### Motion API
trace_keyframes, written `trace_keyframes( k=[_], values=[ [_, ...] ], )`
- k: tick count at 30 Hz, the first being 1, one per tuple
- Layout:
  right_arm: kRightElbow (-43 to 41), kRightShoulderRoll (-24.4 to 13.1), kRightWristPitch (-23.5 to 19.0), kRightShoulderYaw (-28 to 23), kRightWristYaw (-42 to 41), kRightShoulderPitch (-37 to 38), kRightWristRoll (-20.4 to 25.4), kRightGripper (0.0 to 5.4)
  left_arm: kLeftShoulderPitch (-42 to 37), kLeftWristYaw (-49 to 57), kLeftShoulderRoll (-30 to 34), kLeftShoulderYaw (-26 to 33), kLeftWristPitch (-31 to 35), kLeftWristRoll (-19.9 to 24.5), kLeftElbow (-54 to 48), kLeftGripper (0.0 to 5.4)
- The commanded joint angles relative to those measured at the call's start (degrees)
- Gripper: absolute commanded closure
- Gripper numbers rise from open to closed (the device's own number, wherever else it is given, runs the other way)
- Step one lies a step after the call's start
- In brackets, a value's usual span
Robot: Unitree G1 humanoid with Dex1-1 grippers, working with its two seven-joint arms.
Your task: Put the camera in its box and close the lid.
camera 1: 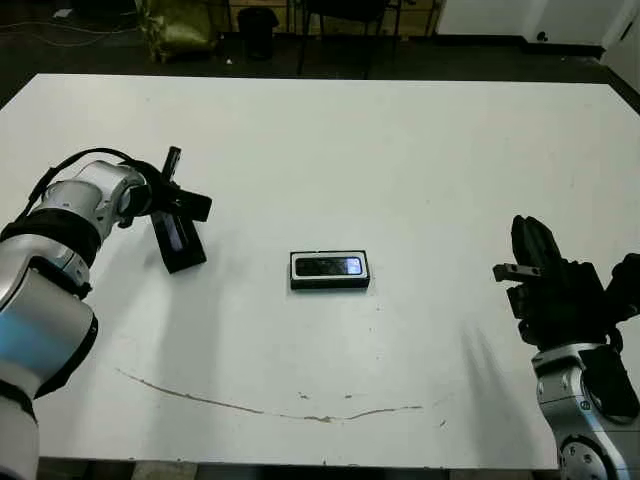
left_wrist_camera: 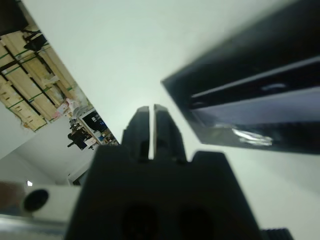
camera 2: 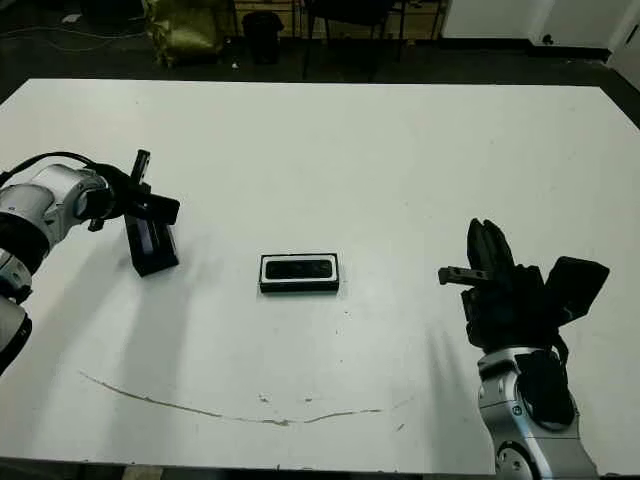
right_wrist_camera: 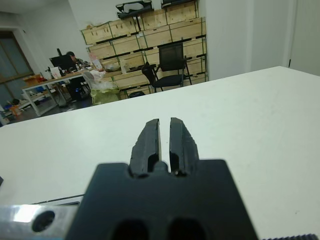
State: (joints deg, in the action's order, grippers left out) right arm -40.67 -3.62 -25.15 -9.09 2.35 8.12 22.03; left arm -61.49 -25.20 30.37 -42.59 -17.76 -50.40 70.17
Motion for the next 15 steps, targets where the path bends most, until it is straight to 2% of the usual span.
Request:
trace_keyframes(
  k=[1,7,9,12,15],
  values=[
    [-0.65,-0.18,-1.80,0.20,1.03,0.89,-0.83,5.39,1.93,-1.68,-0.47,-0.20,0.77,0.05,0.72,5.40],
    [-0.35,0.04,-2.05,-0.44,0.58,0.84,0.37,5.39,2.53,-4.28,-0.91,0.96,1.74,1.68,0.30,5.40],
    [-0.93,-0.32,-2.56,-0.22,0.74,0.81,-0.03,5.39,2.73,-5.12,-0.50,1.44,0.86,2.49,-0.57,5.40],
    [-0.26,-0.70,-0.90,0.22,0.27,1.02,-1.79,5.39,3.25,-6.50,0.14,2.28,-0.32,3.82,-1.93,5.40],
    [-0.81,0.09,-1.96,-0.29,0.20,0.81,-0.17,5.39,3.85,-9.40,0.57,2.93,-0.52,4.90,-3.77,5.40]
  ],
)
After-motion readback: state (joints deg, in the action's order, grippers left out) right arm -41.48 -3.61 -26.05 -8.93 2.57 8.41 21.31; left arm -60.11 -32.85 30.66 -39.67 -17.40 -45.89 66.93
